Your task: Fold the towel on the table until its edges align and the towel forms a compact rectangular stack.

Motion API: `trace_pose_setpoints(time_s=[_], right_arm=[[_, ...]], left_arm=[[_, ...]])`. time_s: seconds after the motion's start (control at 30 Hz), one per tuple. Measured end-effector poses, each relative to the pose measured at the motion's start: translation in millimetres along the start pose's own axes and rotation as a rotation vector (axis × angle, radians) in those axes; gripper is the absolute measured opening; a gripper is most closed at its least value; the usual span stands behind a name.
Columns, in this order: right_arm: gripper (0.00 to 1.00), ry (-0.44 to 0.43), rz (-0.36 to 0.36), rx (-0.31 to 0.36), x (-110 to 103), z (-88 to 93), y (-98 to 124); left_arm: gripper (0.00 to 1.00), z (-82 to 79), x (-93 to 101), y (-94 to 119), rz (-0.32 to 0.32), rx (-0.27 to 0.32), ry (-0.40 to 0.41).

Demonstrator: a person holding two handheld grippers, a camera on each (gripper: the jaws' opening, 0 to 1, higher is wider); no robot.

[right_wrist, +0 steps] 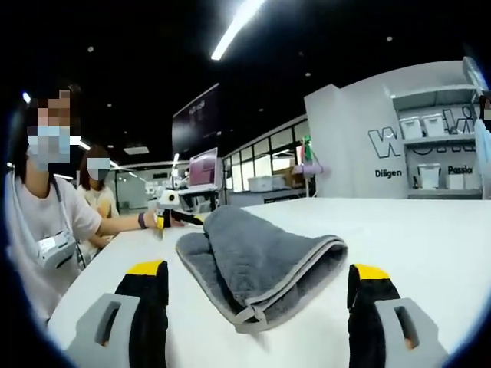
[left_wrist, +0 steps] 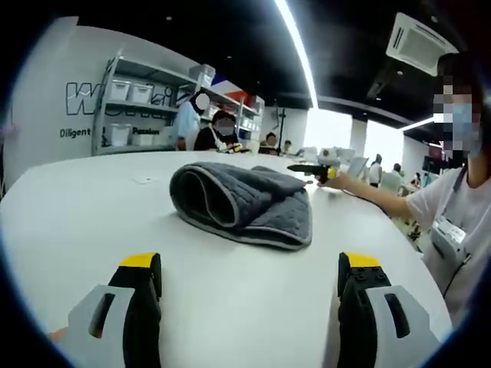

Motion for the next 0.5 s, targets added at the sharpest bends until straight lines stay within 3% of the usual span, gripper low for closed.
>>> trace_pose_setpoints(time_s=[0.27, 0.5], right_arm=[[0.99, -0.006, -0.012, -0.009, 0, 3.2, -3], [0.99, 0.001, -0.028, -0.026, -5, 6.4, -7]], left_arm=[[0.94, -2.8, -4.5, 1, -0.018, 0.018, 0.019], [0.93, -6.7, -1.9, -11, -0.026, 0.030, 0.028]])
Point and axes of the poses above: the point that each gripper's makers call its tool centre point, and the gripper's own axes: y roughly backward along the fingers, x roughly to its right, z roughly out of its underside, the point moved 2 cm from there along y, roughly backward along the fingers, and after that the axes turned 1 degree about z, right-handed, at the moved point
